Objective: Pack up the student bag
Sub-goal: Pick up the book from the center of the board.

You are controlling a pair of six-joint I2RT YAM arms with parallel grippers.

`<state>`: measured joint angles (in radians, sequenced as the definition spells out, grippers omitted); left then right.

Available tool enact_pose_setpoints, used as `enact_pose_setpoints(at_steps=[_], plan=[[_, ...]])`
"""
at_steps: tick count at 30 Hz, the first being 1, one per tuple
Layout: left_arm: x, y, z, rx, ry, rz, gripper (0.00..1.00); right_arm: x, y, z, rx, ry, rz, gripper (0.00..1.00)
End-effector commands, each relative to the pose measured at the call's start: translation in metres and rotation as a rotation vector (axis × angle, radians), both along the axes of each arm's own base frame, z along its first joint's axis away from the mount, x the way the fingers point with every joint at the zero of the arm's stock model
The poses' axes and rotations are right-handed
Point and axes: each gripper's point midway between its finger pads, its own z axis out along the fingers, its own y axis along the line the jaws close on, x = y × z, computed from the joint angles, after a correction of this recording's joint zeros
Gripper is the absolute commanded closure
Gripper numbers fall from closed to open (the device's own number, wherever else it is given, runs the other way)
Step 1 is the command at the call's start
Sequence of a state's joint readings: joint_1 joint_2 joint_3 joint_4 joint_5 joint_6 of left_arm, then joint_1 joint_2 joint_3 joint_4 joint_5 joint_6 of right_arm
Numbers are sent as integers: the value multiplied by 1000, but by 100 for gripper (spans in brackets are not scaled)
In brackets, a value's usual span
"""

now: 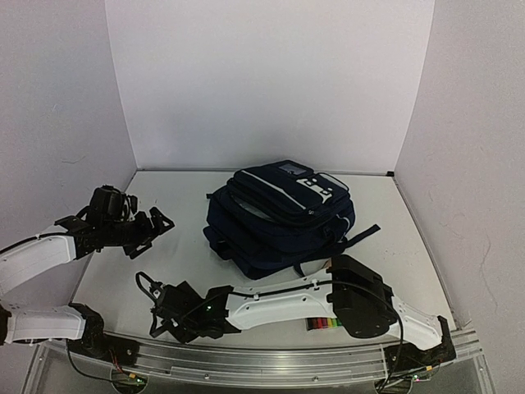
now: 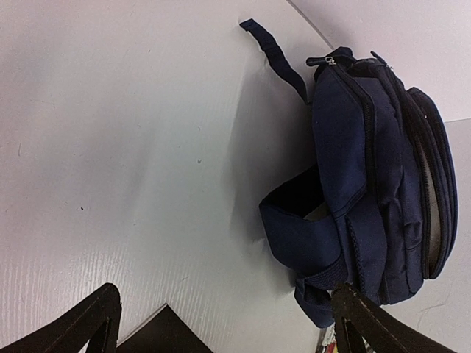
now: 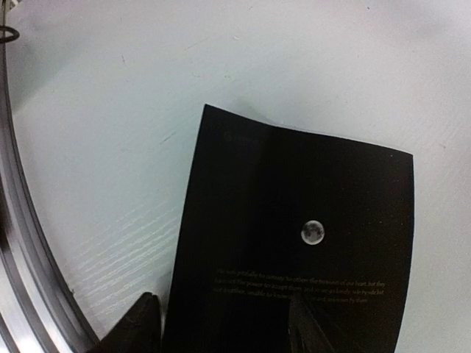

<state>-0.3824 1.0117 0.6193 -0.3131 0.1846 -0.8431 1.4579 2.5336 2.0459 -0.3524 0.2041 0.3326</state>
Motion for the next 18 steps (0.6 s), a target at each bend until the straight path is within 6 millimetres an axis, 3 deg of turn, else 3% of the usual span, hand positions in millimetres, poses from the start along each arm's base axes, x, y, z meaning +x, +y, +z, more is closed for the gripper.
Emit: enact_pose_setpoints(at_steps=[1, 11, 15, 18], plan=[[3, 2, 18, -25, -55, 15, 0, 22, -19, -24, -57, -19, -85, 58], [2, -1, 19, -36, -59, 1, 0, 41, -38, -24, -99, -111, -151, 99], [-2, -3, 10, -57, -34, -4, 0, 49, -44, -13, -74, -148, -198, 100], [-8, -3, -4, -77, 4, 7, 0, 56, -45, 9, 9, -135, -239, 100]])
